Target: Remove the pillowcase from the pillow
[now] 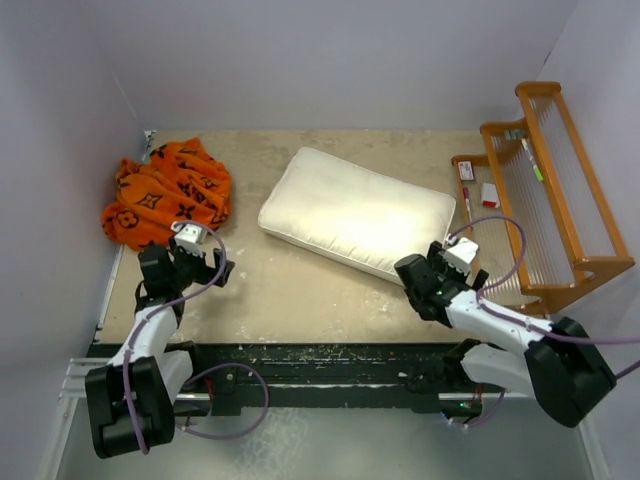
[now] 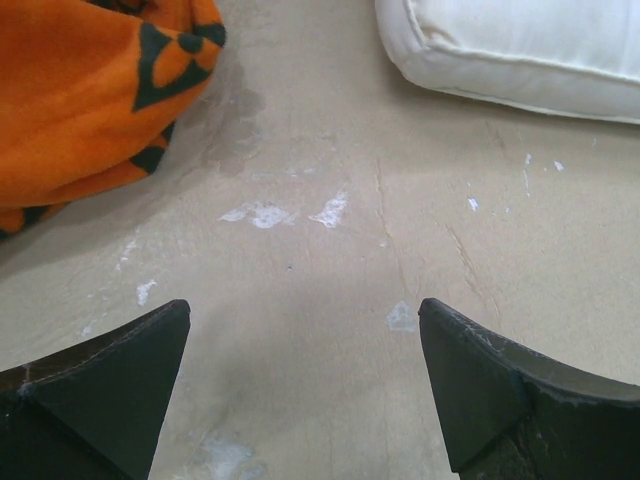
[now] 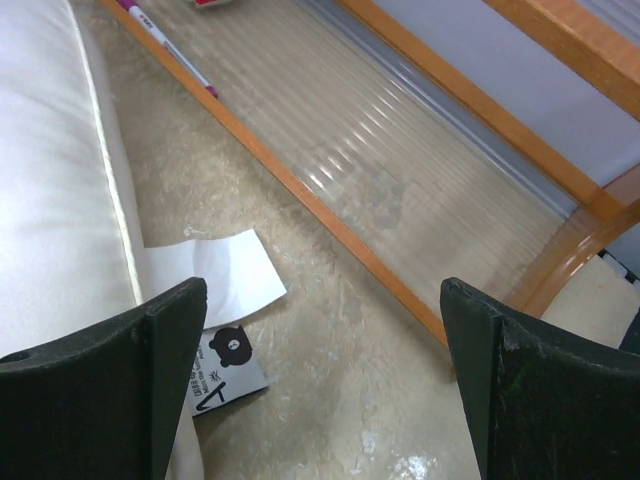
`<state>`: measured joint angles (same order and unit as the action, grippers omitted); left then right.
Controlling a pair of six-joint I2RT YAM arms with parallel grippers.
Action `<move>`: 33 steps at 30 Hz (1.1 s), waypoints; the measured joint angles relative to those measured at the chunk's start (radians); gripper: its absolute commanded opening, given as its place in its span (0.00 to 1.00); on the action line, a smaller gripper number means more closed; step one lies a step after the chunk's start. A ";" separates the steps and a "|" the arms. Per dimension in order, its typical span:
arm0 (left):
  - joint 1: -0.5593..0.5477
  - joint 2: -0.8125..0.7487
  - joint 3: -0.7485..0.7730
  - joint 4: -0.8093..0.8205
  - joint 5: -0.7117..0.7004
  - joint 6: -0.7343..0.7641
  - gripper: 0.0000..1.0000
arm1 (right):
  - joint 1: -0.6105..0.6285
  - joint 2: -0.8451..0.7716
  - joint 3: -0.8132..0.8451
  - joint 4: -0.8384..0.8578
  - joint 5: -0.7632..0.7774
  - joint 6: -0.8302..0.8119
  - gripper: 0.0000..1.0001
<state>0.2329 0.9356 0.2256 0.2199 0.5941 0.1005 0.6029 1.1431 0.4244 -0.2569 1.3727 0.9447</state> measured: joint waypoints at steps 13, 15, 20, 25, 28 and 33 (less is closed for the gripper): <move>0.000 -0.229 -0.059 0.020 -0.171 -0.041 0.99 | -0.034 -0.288 -0.084 0.392 -0.256 -0.541 1.00; 0.000 -0.319 -0.093 0.019 -0.179 -0.043 0.99 | -0.056 -0.294 -0.085 0.407 -0.277 -0.560 1.00; 0.000 -0.488 -0.178 0.020 -0.183 -0.054 0.99 | -0.095 -0.182 -0.109 0.545 -0.329 -0.649 1.00; 0.000 -0.496 -0.182 -0.004 -0.190 -0.056 0.99 | -0.105 -0.263 -0.206 0.647 -0.414 -0.747 1.00; 0.000 -0.507 -0.183 -0.003 -0.190 -0.056 0.99 | -0.146 -0.362 -0.233 0.675 -0.415 -0.749 1.00; 0.000 -0.494 -0.183 -0.005 -0.191 -0.056 0.99 | -0.162 -0.463 -0.266 0.712 -0.495 -0.800 1.00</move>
<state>0.2329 0.4416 0.0425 0.2153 0.4034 0.0444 0.4412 0.6804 0.1581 0.4549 0.8780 0.1448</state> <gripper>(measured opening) 0.993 0.997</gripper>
